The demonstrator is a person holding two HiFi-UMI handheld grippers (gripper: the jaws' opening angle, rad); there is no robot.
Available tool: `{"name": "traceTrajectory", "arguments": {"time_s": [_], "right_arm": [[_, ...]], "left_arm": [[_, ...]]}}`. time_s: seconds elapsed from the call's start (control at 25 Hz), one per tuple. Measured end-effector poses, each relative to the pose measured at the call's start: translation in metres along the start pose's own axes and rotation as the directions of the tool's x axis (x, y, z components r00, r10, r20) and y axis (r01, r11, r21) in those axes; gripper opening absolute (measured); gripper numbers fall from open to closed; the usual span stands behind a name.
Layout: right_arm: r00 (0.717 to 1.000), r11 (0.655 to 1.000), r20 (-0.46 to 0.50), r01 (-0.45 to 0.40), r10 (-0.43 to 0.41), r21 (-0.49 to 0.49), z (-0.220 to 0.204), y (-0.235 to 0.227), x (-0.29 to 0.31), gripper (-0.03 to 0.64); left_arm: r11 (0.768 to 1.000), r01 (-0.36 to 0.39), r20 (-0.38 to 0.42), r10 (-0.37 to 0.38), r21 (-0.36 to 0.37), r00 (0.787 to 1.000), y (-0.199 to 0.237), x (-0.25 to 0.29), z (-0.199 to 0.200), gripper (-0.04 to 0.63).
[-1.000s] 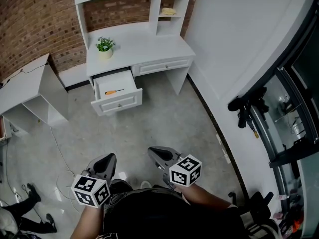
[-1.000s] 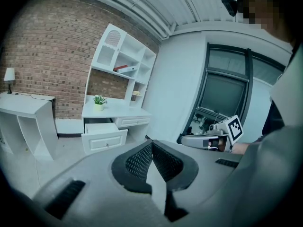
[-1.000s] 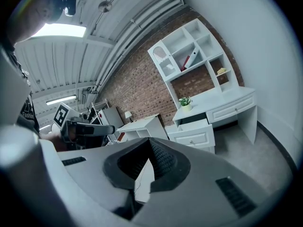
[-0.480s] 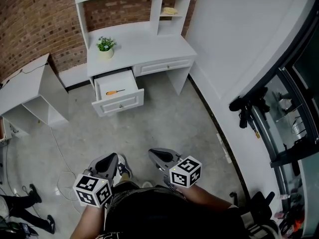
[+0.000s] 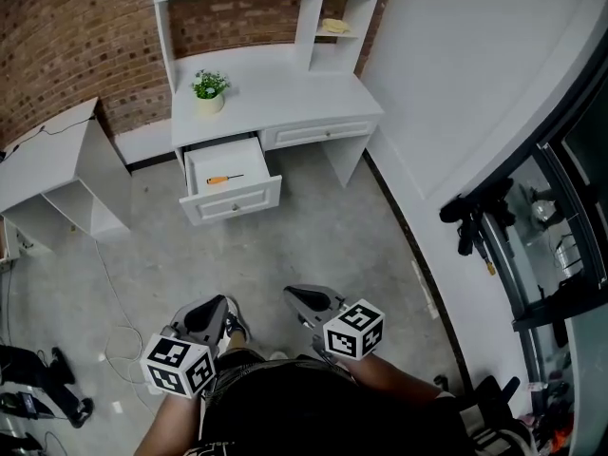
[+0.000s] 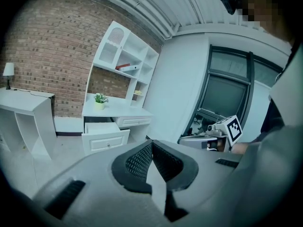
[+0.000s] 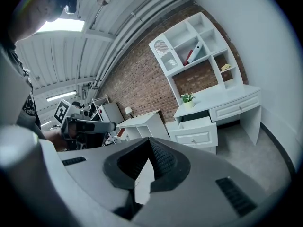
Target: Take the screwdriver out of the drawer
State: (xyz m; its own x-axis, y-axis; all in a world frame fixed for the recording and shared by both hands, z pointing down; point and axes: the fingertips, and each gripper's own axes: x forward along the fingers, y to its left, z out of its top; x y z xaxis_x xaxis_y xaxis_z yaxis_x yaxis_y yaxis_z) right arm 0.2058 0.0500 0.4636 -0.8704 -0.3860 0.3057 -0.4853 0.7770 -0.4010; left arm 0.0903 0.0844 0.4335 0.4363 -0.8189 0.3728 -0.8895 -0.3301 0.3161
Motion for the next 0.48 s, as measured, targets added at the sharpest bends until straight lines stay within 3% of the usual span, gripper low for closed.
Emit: {"name": "traceTrajectory", "arguments": {"time_s": [0.48], "right_arm": [[1.000,1.000,-0.019,0.016,-0.016,-0.015,0.021,-0.026,0.044,0.005]], "left_arm": [[1.000,-0.001,0.021,0.001,-0.028,1.000,0.051,0.032,0.025,0.017]]}}
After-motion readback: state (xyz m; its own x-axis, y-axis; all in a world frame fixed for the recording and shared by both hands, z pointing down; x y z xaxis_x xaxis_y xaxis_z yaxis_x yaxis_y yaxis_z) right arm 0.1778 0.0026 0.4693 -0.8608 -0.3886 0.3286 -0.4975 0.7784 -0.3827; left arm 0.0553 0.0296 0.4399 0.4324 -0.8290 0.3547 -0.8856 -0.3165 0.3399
